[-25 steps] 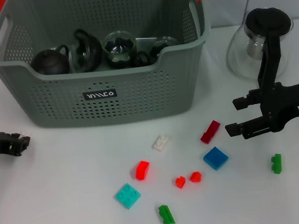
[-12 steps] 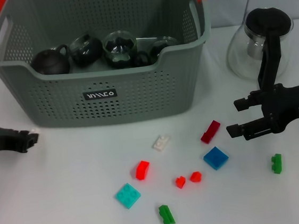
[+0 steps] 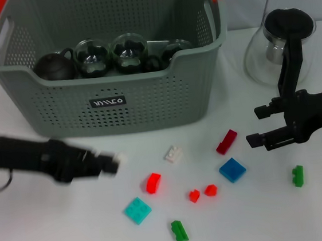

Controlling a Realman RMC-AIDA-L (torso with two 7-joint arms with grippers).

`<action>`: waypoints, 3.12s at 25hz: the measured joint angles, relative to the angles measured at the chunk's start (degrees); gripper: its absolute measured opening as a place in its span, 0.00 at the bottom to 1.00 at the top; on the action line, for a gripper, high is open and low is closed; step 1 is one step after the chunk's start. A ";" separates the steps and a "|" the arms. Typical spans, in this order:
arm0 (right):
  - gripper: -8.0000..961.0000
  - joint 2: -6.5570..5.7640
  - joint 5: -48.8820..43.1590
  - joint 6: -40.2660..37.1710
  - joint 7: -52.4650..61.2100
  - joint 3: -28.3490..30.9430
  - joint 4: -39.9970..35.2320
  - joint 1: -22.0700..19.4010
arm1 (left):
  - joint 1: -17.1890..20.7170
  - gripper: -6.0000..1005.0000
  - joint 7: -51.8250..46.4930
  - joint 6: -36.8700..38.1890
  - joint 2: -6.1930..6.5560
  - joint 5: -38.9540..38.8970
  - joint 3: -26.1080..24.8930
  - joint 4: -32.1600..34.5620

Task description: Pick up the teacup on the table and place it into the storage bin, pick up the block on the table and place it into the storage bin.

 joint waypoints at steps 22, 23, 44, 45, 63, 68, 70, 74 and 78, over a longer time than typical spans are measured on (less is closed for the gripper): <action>0.90 -0.03 0.00 -0.62 -0.52 -0.17 0.57 -0.16 | -10.41 0.32 -11.55 -32.13 3.22 -9.95 6.56 -0.27; 0.90 -0.03 0.00 -0.62 -0.52 -0.16 0.57 -0.17 | -10.42 0.36 -11.61 -32.10 3.21 -10.43 6.40 -0.21; 0.90 -0.28 -1.13 -1.46 -1.15 -0.14 0.57 0.25 | 1.60 0.93 15.48 -1.28 -2.05 -12.83 13.92 4.03; 0.90 -0.28 -1.15 -1.48 -0.99 -0.14 0.57 0.30 | 2.04 0.94 15.74 -2.35 -2.46 -11.05 14.62 4.51; 0.90 0.47 -1.12 -0.87 -0.34 0.63 0.57 0.44 | 1.29 0.94 -4.92 -27.36 -4.77 6.93 38.29 8.04; 0.91 0.50 -1.14 -0.84 -0.60 1.42 0.56 0.21 | 1.17 0.93 -10.68 -30.70 -4.90 9.68 44.20 7.99; 0.91 0.50 -1.13 -0.77 -0.77 1.45 0.56 0.08 | 1.10 0.93 -11.97 -32.53 -4.94 10.40 46.10 7.81; 0.91 0.51 -1.14 -0.61 -0.83 1.45 0.57 0.09 | 0.87 0.92 -14.45 -35.33 -4.97 12.04 48.82 7.36; 0.90 0.51 -1.15 -0.42 -0.92 1.44 0.57 0.19 | 0.73 0.92 -16.92 -36.89 -5.06 13.81 50.60 6.94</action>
